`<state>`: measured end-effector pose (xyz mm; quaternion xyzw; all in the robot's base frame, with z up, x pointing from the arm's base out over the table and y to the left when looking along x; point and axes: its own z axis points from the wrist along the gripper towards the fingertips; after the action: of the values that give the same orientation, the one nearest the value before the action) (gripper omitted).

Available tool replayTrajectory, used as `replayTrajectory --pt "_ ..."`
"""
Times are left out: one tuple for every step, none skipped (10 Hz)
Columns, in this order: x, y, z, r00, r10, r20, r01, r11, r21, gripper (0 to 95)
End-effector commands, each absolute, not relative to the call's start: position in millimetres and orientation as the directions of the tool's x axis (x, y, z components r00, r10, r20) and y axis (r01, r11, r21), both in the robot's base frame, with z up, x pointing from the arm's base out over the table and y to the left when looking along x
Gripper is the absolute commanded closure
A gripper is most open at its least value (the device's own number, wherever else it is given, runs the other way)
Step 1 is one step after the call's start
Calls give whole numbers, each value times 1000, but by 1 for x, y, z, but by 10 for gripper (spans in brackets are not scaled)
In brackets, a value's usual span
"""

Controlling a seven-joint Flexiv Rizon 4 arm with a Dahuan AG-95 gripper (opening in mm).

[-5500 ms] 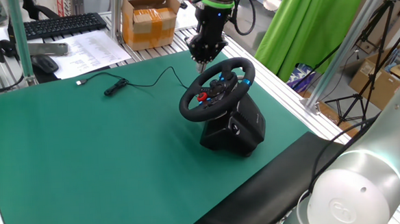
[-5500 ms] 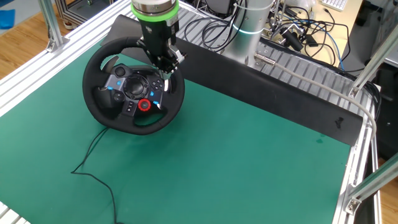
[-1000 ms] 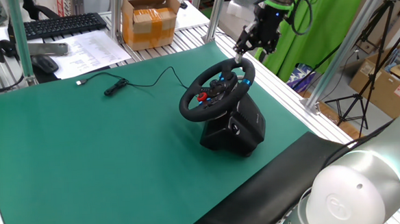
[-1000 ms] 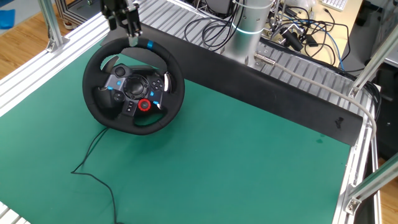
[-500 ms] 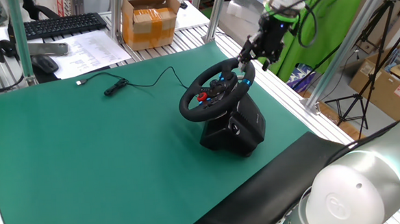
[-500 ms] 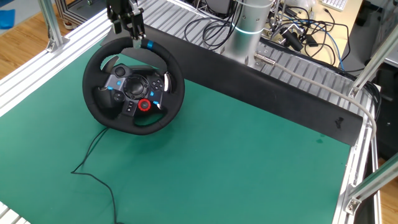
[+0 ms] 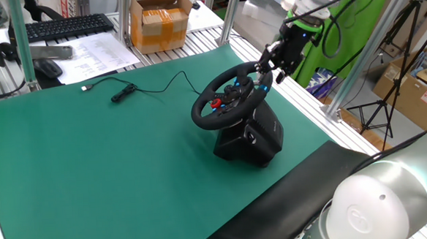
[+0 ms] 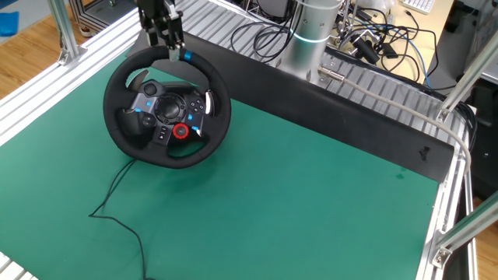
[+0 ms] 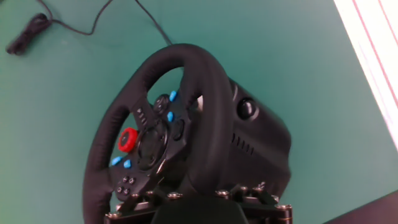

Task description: Rotate the steering wheel 90 degrees clockwise

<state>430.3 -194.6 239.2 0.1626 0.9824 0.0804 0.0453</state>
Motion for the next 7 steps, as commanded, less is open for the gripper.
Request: replayTrajectory --pt "427 -193 235 -934 351 -67 330 920 213 760" --pt "428 -192 233 -934 348 -75 326 921 213 950" --pt "429 -192 232 -934 350 -78 328 921 209 950" --pt "429 -192 232 -931 356 -76 334 919 211 950" --pt "429 -192 232 -929 361 -77 339 917 209 950" --pt "429 -192 232 -929 363 -77 341 917 208 950" --pt "429 -191 232 -927 366 -80 344 917 202 950"
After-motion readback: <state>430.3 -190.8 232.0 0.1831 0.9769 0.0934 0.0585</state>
